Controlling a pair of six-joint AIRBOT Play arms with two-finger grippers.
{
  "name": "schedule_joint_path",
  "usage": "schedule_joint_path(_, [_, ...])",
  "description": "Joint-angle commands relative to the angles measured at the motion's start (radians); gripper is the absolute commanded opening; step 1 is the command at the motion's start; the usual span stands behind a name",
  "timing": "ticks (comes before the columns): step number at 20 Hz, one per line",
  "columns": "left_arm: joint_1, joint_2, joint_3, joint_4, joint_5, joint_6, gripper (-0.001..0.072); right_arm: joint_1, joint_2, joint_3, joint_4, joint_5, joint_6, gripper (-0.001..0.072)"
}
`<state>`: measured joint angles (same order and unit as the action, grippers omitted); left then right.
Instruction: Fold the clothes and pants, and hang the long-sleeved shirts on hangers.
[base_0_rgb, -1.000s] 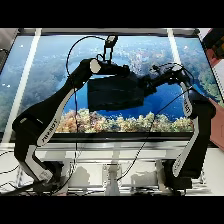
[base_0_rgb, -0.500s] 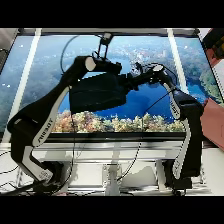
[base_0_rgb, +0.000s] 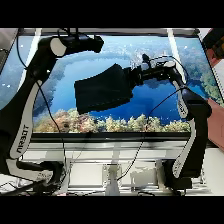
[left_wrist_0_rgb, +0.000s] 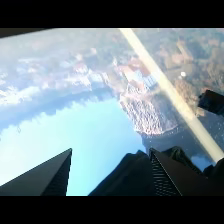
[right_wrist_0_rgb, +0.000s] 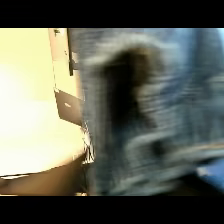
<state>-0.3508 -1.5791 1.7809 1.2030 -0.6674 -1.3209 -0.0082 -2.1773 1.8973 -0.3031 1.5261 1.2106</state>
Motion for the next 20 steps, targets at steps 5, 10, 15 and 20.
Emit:
schedule_joint_path(5, [0.011,0.024,0.0,0.001,-0.002,0.0,0.0521,0.05,0.007,0.0,-0.23,-0.086,-0.013,0.0689])
schedule_joint_path(10, [0.011,0.024,0.0,0.001,-0.039,0.0,0.0521,0.176,-0.016,0.0,-0.411,-0.208,0.108,0.0678])
schedule_joint_path(15, [0.013,0.024,0.0,0.001,-0.056,0.0,0.0521,0.269,-0.029,0.002,-0.423,-0.235,0.121,0.005])
schedule_joint_path(20, [0.037,0.043,0.0,0.002,-0.06,0.0,0.052,0.199,0.045,0.019,-0.408,-0.091,0.052,0.0048])
